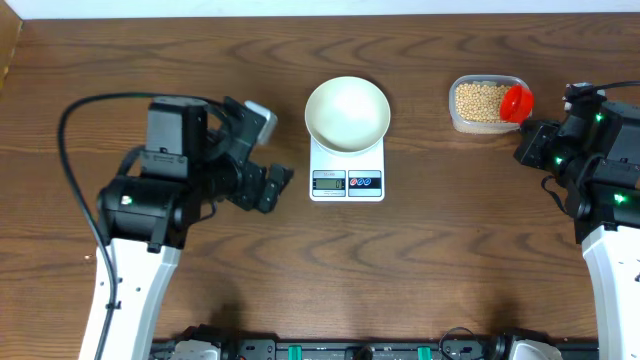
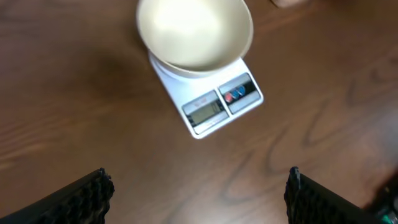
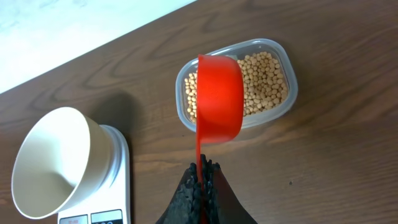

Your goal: Scoop item into bowl and weigh 50g on scale

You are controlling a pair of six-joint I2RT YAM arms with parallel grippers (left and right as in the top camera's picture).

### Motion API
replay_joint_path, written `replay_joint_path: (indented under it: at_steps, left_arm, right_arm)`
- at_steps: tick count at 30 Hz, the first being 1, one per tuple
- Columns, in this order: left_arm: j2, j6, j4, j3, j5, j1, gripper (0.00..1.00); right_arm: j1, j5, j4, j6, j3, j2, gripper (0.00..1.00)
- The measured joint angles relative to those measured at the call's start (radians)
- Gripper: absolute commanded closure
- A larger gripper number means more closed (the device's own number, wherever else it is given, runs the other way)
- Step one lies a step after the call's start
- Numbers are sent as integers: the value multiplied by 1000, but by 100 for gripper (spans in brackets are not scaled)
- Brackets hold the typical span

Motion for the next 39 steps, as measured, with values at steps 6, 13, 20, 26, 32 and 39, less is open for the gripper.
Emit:
replay_joint_path:
  at_steps: [6, 13, 20, 26, 32, 39]
  left_arm:
    - [-81, -20, 39, -83, -6, -61, 9]
    - [-95, -90, 131, -205, -115, -177, 10]
    - [-89, -119, 215, -311, -238, -224, 9]
    - [-89, -119, 249, -360, -253, -228, 9]
    - [-89, -119, 281, -360, -249, -228, 9]
    - [-89, -119, 308, -360, -229, -228, 9]
  right_arm:
    - [0, 1, -1, -4, 0, 0, 99]
    - [0, 2, -2, -4, 0, 0, 99]
    - [0, 2, -3, -5, 0, 0, 99]
    - [0, 4, -3, -5, 0, 0, 99]
    - [0, 4, -3, -5, 0, 0, 99]
    - [0, 4, -3, -7, 0, 0, 99]
